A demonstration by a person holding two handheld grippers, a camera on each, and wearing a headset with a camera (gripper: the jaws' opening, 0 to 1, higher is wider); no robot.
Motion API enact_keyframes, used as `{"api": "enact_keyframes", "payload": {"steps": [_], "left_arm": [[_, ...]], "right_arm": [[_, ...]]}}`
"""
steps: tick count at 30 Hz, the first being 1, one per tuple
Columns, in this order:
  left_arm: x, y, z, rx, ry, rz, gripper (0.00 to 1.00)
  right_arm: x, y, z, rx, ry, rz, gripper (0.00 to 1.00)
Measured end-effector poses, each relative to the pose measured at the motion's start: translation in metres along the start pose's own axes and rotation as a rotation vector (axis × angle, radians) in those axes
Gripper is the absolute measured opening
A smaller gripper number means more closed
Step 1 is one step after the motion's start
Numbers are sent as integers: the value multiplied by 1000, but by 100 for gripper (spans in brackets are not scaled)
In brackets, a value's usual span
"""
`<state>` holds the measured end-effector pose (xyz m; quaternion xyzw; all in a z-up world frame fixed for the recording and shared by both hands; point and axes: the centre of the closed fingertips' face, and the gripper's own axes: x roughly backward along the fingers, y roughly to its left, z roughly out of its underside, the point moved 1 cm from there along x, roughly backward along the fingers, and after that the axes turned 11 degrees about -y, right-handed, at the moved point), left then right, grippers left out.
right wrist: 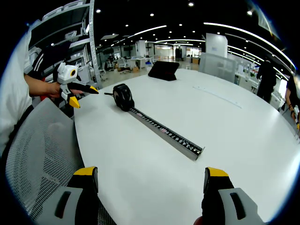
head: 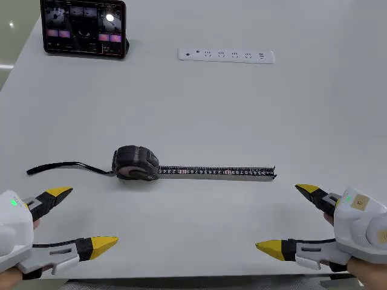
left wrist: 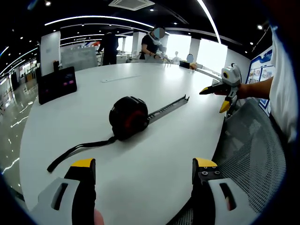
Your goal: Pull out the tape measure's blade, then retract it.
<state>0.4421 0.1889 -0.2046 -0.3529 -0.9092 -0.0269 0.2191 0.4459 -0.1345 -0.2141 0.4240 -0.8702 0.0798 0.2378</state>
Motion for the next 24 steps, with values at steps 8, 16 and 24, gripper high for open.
{"api": "enact_keyframes", "payload": {"steps": [8, 16, 24], "left_arm": [[0, 0, 0, -3, 1, -1, 86], [1, 0, -2, -6, -7, -3, 90], [1, -1, -2, -24, -1, -4, 90]], "right_arm": [[0, 0, 0, 3, 2, 1, 96], [2, 3, 0, 0, 4, -3, 99], [5, 3, 2, -1, 8, 3, 99]]}}
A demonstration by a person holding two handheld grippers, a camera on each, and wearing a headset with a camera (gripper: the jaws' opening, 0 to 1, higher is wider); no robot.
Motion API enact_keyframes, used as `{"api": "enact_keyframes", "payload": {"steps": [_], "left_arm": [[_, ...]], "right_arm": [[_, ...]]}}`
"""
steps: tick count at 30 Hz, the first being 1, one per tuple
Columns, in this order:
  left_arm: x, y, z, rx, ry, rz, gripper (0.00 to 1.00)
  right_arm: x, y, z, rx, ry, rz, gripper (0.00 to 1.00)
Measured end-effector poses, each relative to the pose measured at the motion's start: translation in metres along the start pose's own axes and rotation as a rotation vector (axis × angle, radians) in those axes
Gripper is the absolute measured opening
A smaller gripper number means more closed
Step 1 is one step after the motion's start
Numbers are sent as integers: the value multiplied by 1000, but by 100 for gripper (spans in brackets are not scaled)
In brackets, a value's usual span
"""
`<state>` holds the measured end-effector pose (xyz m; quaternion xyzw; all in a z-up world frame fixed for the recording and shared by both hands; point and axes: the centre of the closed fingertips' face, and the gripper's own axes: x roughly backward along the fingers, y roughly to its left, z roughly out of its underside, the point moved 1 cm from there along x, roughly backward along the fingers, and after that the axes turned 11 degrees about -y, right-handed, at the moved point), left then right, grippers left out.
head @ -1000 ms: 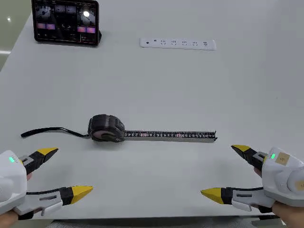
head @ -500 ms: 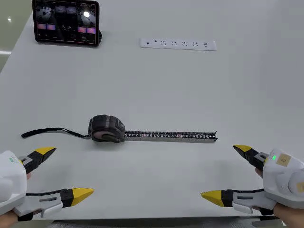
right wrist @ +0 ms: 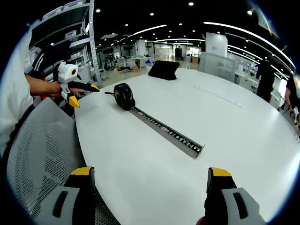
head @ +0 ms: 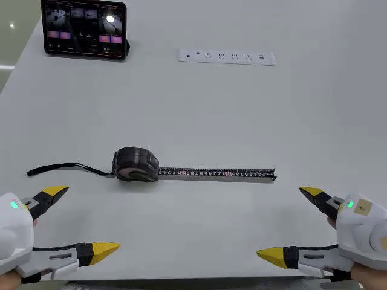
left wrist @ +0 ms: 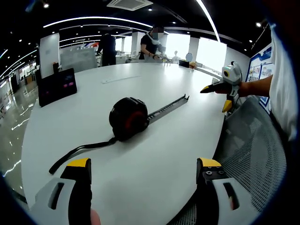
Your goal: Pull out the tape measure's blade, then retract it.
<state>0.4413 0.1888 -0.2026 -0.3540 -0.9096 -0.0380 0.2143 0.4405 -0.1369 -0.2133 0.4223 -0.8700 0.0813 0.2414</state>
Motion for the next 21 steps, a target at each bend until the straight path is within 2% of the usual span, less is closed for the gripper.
{"api": "enact_keyframes", "payload": {"steps": [21], "left_arm": [[1, 0, -1, 13, -6, 0, 90]], "right_arm": [[0, 1, -2, 3, -1, -1, 99]]}}
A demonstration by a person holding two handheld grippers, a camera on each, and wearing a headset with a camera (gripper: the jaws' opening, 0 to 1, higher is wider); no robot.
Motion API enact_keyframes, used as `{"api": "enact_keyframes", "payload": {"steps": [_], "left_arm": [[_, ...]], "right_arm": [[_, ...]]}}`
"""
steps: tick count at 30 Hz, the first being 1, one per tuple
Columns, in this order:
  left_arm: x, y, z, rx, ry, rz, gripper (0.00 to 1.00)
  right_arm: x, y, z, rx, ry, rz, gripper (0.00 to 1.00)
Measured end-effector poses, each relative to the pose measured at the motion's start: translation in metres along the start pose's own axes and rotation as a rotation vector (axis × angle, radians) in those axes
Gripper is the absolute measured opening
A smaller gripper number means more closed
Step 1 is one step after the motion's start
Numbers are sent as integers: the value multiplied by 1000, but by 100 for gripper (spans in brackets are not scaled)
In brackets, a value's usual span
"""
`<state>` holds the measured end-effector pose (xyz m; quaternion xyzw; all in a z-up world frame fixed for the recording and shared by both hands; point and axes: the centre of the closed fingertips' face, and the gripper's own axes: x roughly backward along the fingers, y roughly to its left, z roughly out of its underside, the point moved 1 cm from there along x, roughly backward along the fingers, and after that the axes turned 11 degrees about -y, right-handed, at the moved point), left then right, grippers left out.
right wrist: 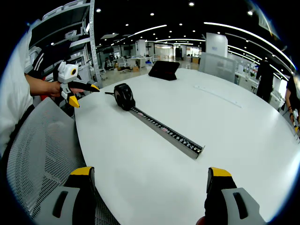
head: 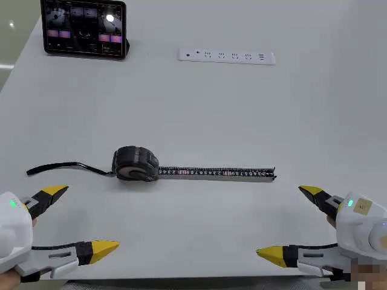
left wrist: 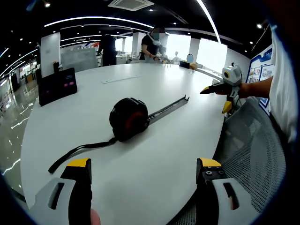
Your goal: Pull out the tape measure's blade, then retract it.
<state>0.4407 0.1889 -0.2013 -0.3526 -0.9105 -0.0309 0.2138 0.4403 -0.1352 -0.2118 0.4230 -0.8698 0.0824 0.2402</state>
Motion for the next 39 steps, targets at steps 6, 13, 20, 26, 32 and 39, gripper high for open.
{"api": "enact_keyframes", "payload": {"steps": [6, 13, 20, 26, 32, 39], "left_arm": [[0, 1, -1, -1, -2, -1, 90], [-2, 2, -2, 2, -5, -1, 90], [-11, 6, -6, -2, -2, -4, 90], [-17, 9, -10, -3, -3, -1, 90], [-22, 11, -14, -1, -7, -3, 90], [-31, 14, -18, 7, -9, -6, 90]], "right_arm": [[0, 0, 0, 3, 2, 1, 99], [-2, -2, -2, 6, -2, 2, 98], [-6, -6, -4, 9, -5, -1, 98], [-8, -9, -6, 11, -6, -4, 98], [-10, -15, -9, 18, -7, -5, 97], [-12, -22, -11, 36, -4, -5, 96]]}}
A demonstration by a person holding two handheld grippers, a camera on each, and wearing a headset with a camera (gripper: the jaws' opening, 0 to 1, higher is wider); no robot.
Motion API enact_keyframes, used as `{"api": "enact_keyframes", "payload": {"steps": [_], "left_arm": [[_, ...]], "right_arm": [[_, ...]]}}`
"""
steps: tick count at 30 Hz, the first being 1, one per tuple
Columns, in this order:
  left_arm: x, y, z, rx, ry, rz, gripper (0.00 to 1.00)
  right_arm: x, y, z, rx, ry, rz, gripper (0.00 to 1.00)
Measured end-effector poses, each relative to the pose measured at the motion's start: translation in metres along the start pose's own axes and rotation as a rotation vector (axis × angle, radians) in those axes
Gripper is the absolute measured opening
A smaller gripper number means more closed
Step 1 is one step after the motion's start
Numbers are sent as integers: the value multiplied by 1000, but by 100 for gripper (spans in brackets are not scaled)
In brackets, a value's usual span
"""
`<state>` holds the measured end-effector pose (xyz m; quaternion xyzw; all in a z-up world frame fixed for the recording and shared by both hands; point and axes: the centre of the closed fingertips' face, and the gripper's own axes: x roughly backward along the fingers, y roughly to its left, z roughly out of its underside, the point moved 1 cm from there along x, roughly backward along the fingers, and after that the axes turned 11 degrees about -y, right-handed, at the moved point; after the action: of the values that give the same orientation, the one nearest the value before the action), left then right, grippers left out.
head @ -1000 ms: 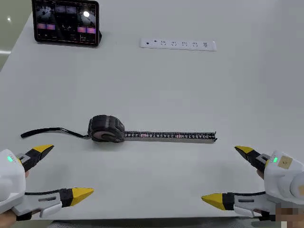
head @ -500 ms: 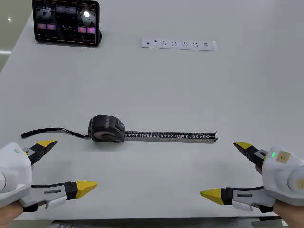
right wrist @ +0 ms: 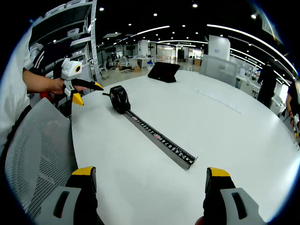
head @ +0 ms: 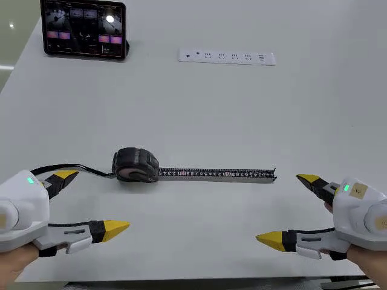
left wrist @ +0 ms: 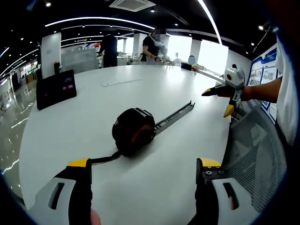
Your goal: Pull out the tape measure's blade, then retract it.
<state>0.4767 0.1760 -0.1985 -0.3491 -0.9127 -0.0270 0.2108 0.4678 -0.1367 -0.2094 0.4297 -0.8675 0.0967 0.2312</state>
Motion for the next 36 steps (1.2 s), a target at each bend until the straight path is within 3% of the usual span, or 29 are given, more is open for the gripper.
{"api": "enact_keyframes", "payload": {"steps": [10, 22, 36], "left_arm": [[-5, 1, -3, 3, -5, -3, 89], [-26, 1, -9, 15, -2, -3, 88], [-49, 5, -18, 82, -29, -16, 86]], "right_arm": [[-1, -1, -1, 4, 2, -6, 95], [-6, -13, 0, 17, 20, -27, 88], [-8, -34, 1, 47, 48, -35, 86]]}}
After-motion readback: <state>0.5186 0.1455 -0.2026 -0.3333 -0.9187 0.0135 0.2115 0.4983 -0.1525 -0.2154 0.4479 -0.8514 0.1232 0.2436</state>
